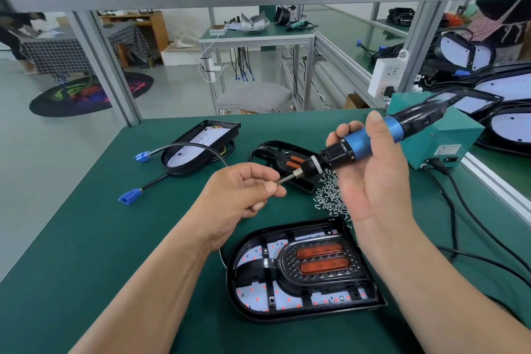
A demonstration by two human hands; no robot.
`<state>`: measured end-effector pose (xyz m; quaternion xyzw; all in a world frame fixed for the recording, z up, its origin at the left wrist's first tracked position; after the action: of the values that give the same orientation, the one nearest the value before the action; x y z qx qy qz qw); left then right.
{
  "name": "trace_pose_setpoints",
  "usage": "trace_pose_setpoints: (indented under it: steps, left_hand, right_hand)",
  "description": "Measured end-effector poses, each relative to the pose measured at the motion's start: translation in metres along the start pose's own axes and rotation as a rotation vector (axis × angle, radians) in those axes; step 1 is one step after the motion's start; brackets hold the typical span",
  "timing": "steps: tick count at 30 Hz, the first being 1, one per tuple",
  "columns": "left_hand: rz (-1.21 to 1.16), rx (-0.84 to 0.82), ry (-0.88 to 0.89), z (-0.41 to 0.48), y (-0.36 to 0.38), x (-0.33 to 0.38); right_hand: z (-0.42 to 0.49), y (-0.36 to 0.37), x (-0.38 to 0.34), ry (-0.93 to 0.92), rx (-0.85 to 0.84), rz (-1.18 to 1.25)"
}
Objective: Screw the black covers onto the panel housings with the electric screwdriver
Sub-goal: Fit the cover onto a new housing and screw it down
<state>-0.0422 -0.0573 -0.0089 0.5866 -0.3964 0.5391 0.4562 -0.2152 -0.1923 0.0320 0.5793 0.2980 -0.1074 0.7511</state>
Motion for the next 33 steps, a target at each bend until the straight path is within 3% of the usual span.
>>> trace_pose_setpoints:
  steps: [10, 22, 33]
  left_hand:
    - [0.305, 0.048, 0.076, 0.0, 0.003, 0.001]
    - [0.102, 0.046, -0.005, 0.002, 0.003, -0.004]
    - [0.144, 0.043, -0.025, -0.001, 0.007, -0.004]
  right_hand:
    - [0.002, -0.012, 0.006, -0.005, 0.186, -0.05]
    - [0.002, -0.009, 0.003, -0.014, 0.081, 0.072]
    - [0.0, -0.006, 0.001, -0.047, 0.032, 0.015]
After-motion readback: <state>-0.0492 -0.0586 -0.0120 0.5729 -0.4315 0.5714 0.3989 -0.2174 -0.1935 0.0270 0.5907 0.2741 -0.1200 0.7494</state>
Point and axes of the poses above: each hand's wrist, its own z-axis towards the middle knuckle, its own y-axis out of the palm, x = y × z, the point moved 4 cm from there along z, towards the middle knuckle, and after that the axes turned 4 degrees about -x, right-handed, at the moved point
